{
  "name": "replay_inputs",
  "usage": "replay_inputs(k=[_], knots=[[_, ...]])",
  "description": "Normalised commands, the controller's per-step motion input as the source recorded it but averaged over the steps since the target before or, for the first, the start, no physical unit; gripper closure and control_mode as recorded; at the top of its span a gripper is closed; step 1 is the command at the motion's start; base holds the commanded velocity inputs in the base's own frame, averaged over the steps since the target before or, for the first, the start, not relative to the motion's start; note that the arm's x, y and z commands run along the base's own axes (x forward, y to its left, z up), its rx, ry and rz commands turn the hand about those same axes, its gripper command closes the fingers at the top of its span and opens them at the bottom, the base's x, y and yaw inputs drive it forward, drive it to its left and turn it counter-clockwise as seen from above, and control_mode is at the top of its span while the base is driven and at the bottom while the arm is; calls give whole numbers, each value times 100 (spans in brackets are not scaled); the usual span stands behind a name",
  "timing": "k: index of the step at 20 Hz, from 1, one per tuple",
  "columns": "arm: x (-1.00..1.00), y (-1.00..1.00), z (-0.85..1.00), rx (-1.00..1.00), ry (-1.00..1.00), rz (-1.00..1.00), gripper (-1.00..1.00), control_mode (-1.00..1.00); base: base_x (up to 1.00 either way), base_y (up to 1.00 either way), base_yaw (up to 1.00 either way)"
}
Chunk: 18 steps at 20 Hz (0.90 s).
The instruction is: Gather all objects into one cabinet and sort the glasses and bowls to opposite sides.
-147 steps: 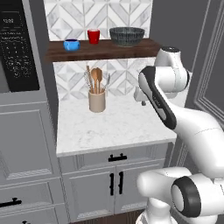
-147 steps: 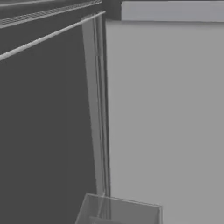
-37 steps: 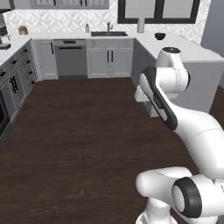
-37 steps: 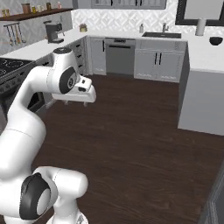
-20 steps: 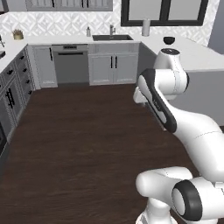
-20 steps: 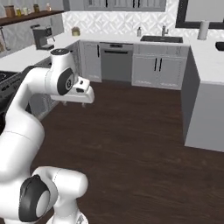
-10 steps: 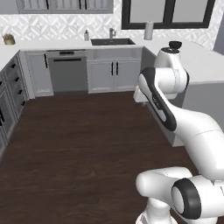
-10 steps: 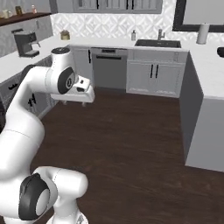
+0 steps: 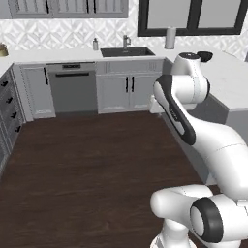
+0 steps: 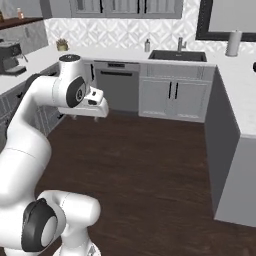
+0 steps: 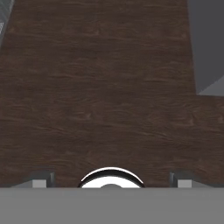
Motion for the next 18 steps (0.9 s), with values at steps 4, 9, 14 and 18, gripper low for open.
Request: replay_inputs(k=[4,9,14,18], knots=[[0,0,0,0,0,0,-100,100,100,36,-3],[0,0,0,0,0,0,-100,100,100,40,-2],[0,0,0,0,0,0,-100,100,100,46,-2],[0,0,0,0,0,0,-100,100,99,52,-1]])
